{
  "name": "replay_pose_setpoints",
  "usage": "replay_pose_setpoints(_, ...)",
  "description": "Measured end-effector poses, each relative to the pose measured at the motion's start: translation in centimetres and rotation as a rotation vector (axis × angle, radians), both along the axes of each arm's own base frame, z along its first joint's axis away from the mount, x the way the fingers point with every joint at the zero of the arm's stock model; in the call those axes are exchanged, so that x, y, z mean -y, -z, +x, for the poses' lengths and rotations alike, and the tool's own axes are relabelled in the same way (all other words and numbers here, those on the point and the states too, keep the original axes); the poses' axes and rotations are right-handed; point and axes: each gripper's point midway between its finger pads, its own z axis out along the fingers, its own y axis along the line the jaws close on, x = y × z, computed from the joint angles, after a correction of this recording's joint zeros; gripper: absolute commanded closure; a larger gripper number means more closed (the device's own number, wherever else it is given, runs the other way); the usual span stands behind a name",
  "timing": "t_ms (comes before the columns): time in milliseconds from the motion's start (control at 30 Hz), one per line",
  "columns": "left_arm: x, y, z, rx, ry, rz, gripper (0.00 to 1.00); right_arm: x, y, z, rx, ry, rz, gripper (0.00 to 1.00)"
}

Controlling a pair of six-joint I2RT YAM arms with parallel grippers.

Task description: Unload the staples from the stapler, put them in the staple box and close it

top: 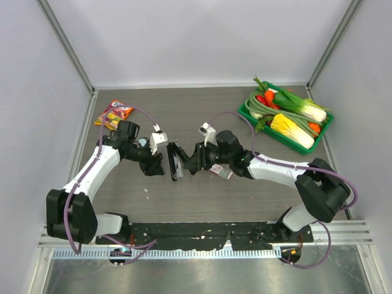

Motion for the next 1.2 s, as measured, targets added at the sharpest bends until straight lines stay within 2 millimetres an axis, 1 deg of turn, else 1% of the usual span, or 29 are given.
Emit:
replay_pose_setpoints(33,0.2,-0.3,-0.2,-0.011,-0.001,-0.012,0.0,-0.2,-0.3,0.1,-0.004,0.011,0.019,0.99)
replay_pose_setpoints(233,1.2,-2.8,-1.2,-0.025,-0.007,-0.105,0.0,-1.1,-2.6,0.7,-0.003,0.039,0.12,0.99)
replay_pose_setpoints(367,1.5,-4.5,-1.4,-0.032,-0.037,-0.18,0.0,-1.1,-4.3,0.5,-0.007,0.043,0.161,0.99)
replay_pose_setpoints(467,1.6,-5.3,-1.1,-0.057,-0.06,-0.236,0.0,-1.0,-5.9,0.2,-0.003,0.044,0.199,0.99)
replay_pose_setpoints(533,2.0,-5.9,-1.0,-0.098,-0.072,-0.292,0.0,-1.1,-7.6,0.0,0.009,0.042,0.245,0.99)
replay_pose_setpoints(633,3.1,-7.0,-0.9,-0.177,-0.068,-0.397,0.0,-1.2,-9.8,-0.1,0.028,0.039,0.311,0.99)
replay_pose_setpoints(700,3.7,-7.8,-1.2,-0.237,-0.047,-0.465,0.0,-1.3,-10.8,-0.1,0.034,0.036,0.348,0.99)
replay_pose_setpoints(800,4.2,-8.7,-1.8,-0.295,-0.01,-0.528,0.0,-1.5,-11.6,-0.2,0.027,0.036,0.383,0.99)
replay_pose_setpoints(967,4.5,-10.5,-2.6,-0.298,0.049,-0.589,0.0,-1.6,-13.1,-0.4,0.009,0.03,0.457,0.99)
replay_pose_setpoints(1100,4.5,-10.7,-3.1,-0.299,0.074,-0.611,0.0,-1.9,-13.7,-0.4,-0.002,0.023,0.515,0.99)
replay_pose_setpoints(1167,4.5,-10.6,-3.3,-0.29,0.088,-0.612,0.0,-2.1,-13.5,-0.5,-0.014,0.021,0.53,0.99)
replay_pose_setpoints(1200,4.5,-10.6,-3.3,-0.276,0.101,-0.612,0.03,-2.3,-13.4,-0.5,-0.023,0.019,0.533,0.99)
